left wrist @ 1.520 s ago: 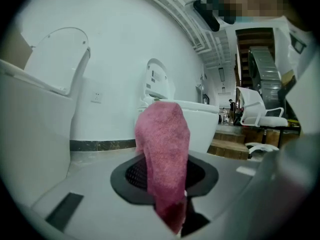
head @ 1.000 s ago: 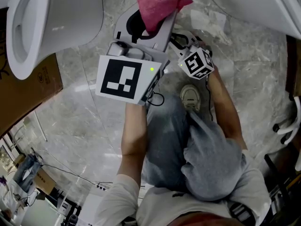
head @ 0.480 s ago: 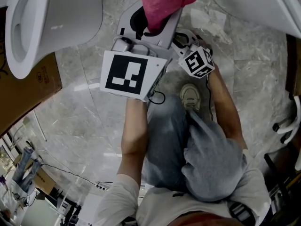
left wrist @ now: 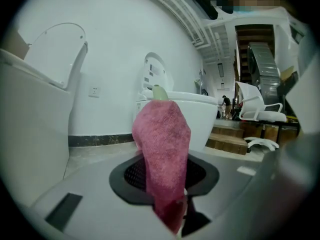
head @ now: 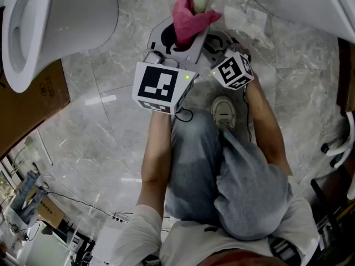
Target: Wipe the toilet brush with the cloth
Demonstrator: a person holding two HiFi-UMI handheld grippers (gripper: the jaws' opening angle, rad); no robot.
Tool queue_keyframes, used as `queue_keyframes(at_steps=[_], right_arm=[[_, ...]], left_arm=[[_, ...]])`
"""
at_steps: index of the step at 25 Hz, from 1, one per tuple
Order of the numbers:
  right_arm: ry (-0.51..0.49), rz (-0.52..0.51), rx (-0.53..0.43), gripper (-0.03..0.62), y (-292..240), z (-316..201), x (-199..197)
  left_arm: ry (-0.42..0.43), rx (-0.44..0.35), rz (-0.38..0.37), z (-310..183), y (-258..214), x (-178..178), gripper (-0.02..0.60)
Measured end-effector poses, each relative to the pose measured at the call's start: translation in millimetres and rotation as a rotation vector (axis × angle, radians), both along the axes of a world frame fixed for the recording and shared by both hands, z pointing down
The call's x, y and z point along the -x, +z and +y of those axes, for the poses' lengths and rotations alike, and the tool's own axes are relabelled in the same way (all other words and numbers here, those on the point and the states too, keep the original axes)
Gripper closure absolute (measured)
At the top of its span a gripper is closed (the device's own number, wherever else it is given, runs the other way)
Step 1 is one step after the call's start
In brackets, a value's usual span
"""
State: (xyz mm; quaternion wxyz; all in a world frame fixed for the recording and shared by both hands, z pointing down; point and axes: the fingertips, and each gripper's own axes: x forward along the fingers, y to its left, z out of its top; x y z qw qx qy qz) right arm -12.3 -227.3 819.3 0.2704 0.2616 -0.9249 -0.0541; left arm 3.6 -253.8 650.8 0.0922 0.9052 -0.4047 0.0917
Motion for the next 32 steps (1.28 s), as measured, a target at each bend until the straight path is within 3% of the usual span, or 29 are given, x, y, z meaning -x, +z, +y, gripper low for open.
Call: queue_keyframes(at_steps=[23, 32], right_arm=[[0.004, 0.000, -0.017, 0.533, 1, 1, -1], [0.013, 0.010, -0.022, 0.531, 1, 2, -1]], left_arm=[[0.023, 0.161, -0.070, 19, 105, 0, 0.452], [0.010, 0.200, -0.061, 31, 119, 9, 0.486]])
